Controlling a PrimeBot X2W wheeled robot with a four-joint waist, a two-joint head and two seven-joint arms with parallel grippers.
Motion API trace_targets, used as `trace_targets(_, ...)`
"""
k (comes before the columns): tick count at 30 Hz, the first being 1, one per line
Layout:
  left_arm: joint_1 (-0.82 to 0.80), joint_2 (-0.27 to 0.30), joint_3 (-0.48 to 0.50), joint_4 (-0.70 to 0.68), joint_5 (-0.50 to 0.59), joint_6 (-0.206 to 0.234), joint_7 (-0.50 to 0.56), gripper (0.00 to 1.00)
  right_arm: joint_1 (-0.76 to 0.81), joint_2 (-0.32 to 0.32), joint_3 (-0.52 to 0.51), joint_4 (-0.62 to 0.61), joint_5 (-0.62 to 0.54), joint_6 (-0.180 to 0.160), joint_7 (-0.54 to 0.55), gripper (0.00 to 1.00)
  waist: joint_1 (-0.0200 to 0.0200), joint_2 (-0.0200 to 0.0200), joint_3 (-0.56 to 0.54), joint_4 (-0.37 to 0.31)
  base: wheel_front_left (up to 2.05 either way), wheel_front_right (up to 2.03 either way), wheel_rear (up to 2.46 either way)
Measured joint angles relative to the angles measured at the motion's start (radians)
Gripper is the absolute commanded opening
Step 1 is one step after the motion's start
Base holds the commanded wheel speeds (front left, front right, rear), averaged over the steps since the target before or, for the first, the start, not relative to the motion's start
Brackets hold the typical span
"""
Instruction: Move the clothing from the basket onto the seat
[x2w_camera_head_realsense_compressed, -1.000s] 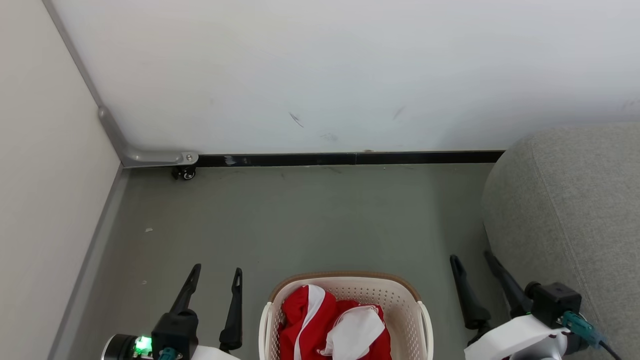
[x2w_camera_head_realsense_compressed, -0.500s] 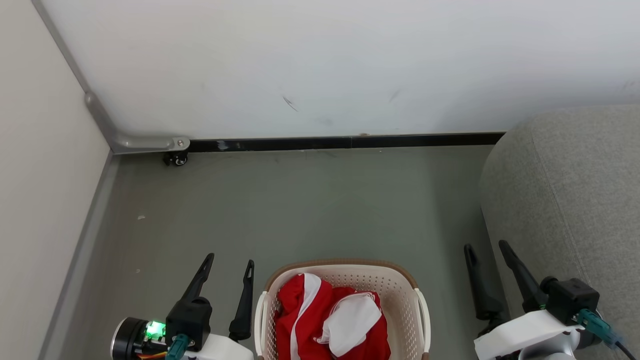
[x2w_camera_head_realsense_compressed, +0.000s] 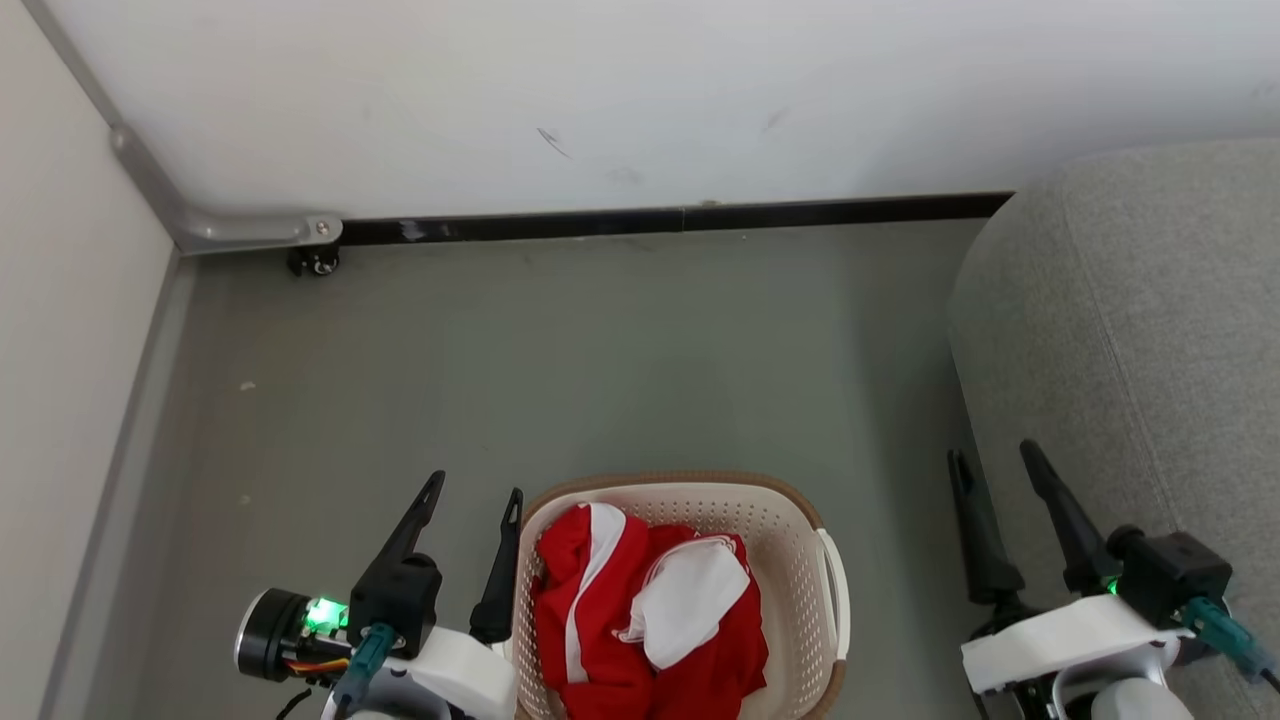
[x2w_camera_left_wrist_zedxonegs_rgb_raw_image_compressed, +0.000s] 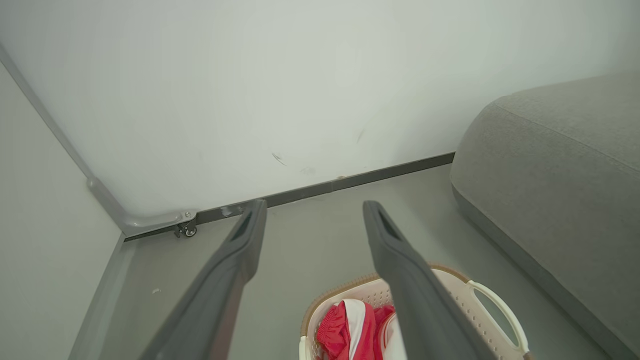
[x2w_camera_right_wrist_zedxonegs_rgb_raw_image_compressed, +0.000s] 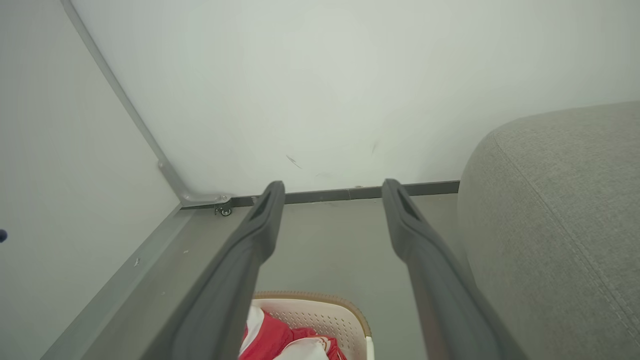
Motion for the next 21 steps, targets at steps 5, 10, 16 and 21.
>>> trace_targets(5, -0.034, 0.0, 0.0, 0.02, 0.0, 0.0, 0.0, 1.0, -0.024, 0.0, -0.001, -0.021, 0.0, 0.0, -0.003, 1.0, 0.0, 0.0, 0.042, -0.013, 0.0, 0.0, 0.0)
trace_targets(10, -0.058, -0.001, -0.009, 0.039, 0.01, -0.001, 0.0, 1.0, -0.032, 0.0, -0.002, -0.033, 0.0, 0.0, -0.007, 1.0, 0.0, 0.0, 0.079, -0.025, 0.0, 0.0, 0.0)
trace_targets(16, -0.085, -0.003, -0.023, 0.078, 0.017, -0.01, 0.0, 1.0, -0.07, 0.0, -0.011, -0.051, 0.0, 0.0, -0.007, 1.0, 0.0, 0.0, 0.134, -0.045, 0.0, 0.0, 0.0)
trace_targets(21, -0.112, -0.004, -0.031, 0.114, 0.024, -0.011, 0.0, 1.0, -0.103, 0.0, -0.033, -0.07, -0.009, 0.0, -0.016, 1.0, -0.0001, 0.0, 0.179, -0.063, 0.0, 0.0, 0.0)
